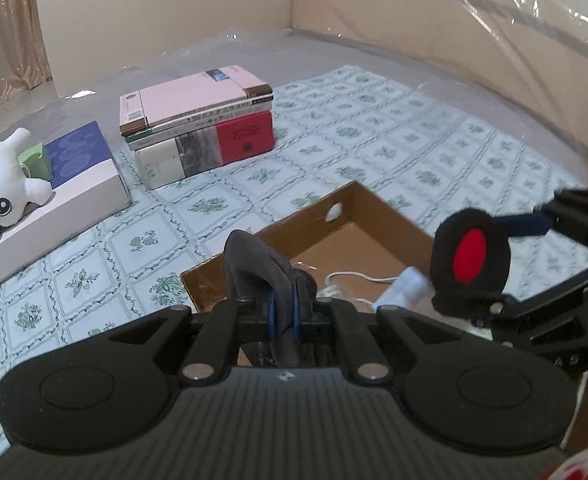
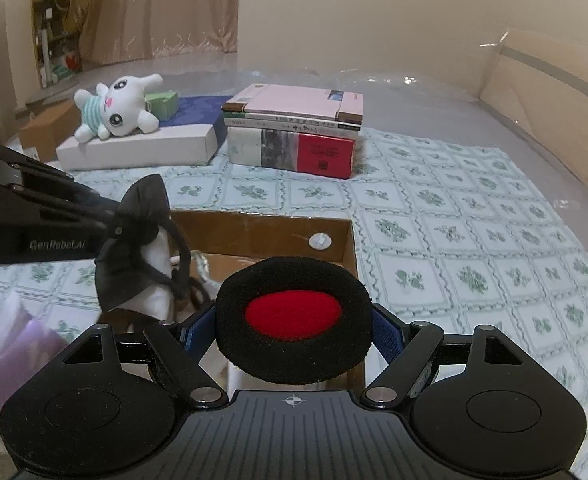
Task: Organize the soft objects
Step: 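Carry the dark sock and black-red pad over the cardboard tray, then lower both items into the tray and open both grippers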
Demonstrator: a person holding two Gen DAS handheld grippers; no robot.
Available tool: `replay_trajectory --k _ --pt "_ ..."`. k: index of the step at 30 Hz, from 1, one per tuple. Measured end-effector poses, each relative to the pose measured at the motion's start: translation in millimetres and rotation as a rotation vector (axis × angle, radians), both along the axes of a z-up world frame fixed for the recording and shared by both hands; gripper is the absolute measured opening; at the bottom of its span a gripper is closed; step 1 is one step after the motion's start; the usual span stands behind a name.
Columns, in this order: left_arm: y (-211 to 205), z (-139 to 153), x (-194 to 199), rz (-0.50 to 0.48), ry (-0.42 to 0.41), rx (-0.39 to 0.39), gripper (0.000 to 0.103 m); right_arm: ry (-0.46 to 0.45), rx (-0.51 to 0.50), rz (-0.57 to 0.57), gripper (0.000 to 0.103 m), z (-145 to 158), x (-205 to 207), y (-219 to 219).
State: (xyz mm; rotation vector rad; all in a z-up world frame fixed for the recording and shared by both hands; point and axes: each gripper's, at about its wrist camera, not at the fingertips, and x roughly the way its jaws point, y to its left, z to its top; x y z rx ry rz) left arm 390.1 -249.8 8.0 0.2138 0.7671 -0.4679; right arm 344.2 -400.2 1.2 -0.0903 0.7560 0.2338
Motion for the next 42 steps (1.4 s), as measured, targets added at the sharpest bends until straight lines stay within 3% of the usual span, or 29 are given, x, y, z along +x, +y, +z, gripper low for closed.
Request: replay_trajectory --k 15,18,22,31,36,42 --pt "-22.9 -59.9 47.2 -0.059 0.142 0.098 0.008 0.019 -0.078 0.015 0.079 -31.3 36.0 -5.6" --pt "-20.7 -66.5 52.1 -0.049 0.16 0.12 0.015 0.022 -0.08 0.03 0.079 -34.9 40.5 -4.2" --pt "-7.7 -56.4 52.3 -0.028 0.15 0.077 0.041 0.022 -0.083 0.072 0.079 -38.7 48.1 -0.3" --pt "24.4 -19.0 38.6 0.03 0.09 -0.056 0.044 0.006 -0.046 0.095 0.08 -41.7 65.8 4.6" --pt "34.3 -9.4 25.2 0.054 0.072 -0.093 0.044 -0.006 0.001 0.104 0.088 -39.5 67.8 2.8" --pt "43.3 2.8 -3.7 0.077 0.042 -0.126 0.046 -0.047 0.081 0.04 0.089 -20.3 51.0 -11.3"
